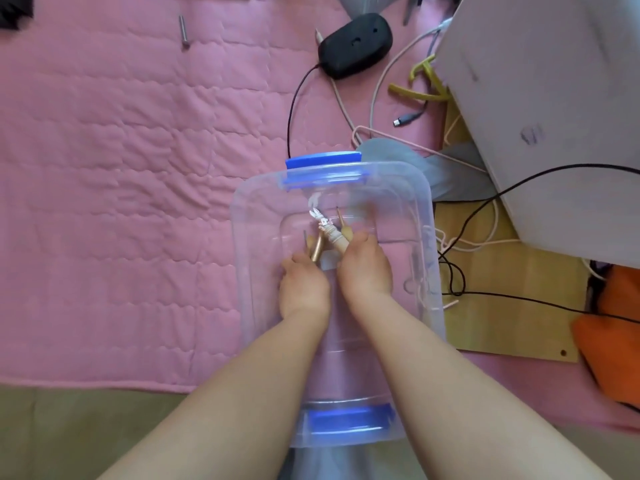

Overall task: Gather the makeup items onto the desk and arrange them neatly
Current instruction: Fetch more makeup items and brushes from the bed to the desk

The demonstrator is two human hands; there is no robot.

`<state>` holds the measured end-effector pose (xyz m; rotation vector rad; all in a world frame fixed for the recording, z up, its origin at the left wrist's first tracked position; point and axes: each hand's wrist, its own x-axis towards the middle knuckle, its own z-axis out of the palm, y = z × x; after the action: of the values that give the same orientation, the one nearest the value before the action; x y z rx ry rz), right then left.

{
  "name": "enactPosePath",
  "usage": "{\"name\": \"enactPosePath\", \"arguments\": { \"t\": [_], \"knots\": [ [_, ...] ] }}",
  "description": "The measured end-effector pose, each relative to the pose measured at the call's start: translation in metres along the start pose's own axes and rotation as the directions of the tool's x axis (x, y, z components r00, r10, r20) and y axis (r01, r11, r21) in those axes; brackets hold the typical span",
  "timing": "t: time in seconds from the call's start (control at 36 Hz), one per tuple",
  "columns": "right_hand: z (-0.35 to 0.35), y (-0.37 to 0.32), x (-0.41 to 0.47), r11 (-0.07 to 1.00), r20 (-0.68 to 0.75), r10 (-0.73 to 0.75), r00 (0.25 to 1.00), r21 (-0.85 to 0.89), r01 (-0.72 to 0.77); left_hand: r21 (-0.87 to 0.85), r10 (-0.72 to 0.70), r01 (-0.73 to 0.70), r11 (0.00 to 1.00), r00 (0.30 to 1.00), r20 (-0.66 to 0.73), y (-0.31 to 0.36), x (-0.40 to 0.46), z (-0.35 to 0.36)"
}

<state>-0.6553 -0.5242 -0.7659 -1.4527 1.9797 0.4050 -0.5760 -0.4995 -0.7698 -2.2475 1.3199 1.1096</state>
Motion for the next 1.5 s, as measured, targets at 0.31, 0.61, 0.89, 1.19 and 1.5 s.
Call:
{"name": "enactPosePath", "arguments": {
  "t": [0.31,0.61,0.89,1.19,1.5],
  "knots": [
    [-0.033,-0.002,-0.032,0.900,0.285,0.140,0.948,0.363,-0.242,-0.339,-0.073,0.124,0.932,0.985,0.158,0.008,-0.013,-0.031],
    [-0.094,-0.031,-0.105,0.759,0.252,0.116,0.961,0.602,-0.250,-0.644,-0.129,0.313,0.698,0.940,0.316,0.008,-0.074,-0.102],
    [-0.170,-0.059,-0.188,0.713,0.153,0.055,0.987,0.686,-0.146,-0.714,-0.032,0.080,0.696,0.996,0.081,-0.023,-0.170,-0.198],
    [-0.220,-0.137,-0.292,0.890,-0.006,-0.349,0.937,0.310,0.334,-0.581,-0.141,-0.093,0.809,0.928,-0.346,-0.119,-0.278,-0.273],
    [-0.191,-0.228,-0.404,0.744,-0.057,-0.668,0.742,-0.003,0.668,-0.631,-0.340,-0.073,0.773,0.791,-0.509,-0.261,-0.358,-0.299]
  ]
}}
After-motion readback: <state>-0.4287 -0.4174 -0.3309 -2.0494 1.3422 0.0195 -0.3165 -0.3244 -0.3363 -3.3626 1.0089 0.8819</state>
